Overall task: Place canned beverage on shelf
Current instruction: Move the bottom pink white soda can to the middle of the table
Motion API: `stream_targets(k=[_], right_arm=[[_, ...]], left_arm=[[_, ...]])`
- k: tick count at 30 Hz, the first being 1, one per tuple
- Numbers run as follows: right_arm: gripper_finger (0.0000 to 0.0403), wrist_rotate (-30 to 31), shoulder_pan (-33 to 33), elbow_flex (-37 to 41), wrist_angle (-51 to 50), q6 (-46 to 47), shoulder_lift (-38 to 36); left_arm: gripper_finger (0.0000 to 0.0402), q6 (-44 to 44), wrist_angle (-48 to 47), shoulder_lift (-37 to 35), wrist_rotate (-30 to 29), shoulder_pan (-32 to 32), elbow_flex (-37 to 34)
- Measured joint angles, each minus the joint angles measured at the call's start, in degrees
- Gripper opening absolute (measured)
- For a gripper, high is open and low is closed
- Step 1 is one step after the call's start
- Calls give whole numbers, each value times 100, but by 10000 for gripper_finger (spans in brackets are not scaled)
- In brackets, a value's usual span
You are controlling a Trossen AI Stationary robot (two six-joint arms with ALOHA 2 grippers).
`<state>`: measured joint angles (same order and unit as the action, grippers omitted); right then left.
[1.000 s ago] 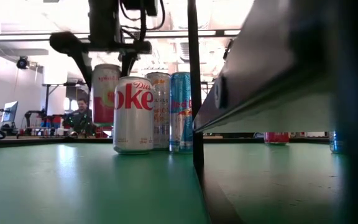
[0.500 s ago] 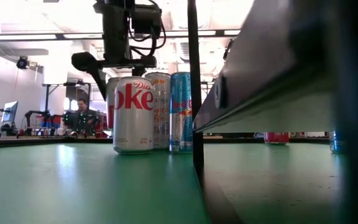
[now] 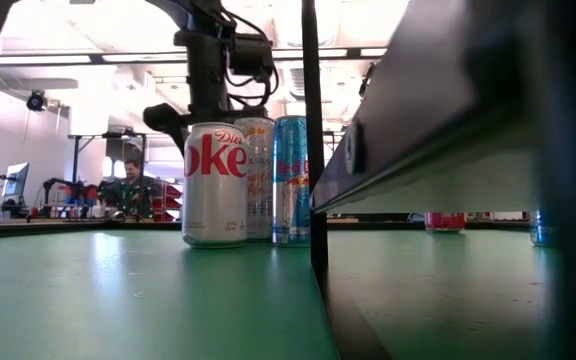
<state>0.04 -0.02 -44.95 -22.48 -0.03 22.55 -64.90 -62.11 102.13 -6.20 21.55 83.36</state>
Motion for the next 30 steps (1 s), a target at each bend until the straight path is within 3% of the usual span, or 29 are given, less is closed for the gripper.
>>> stream_targets(k=[13, 30], right_arm=[[22, 1, 1, 0, 0, 0, 2], [22, -1, 1, 0, 0, 0, 0]], left_arm=[[286, 412, -312, 705, 96, 86, 986], [286, 549, -734, 1498, 180, 77, 1715]])
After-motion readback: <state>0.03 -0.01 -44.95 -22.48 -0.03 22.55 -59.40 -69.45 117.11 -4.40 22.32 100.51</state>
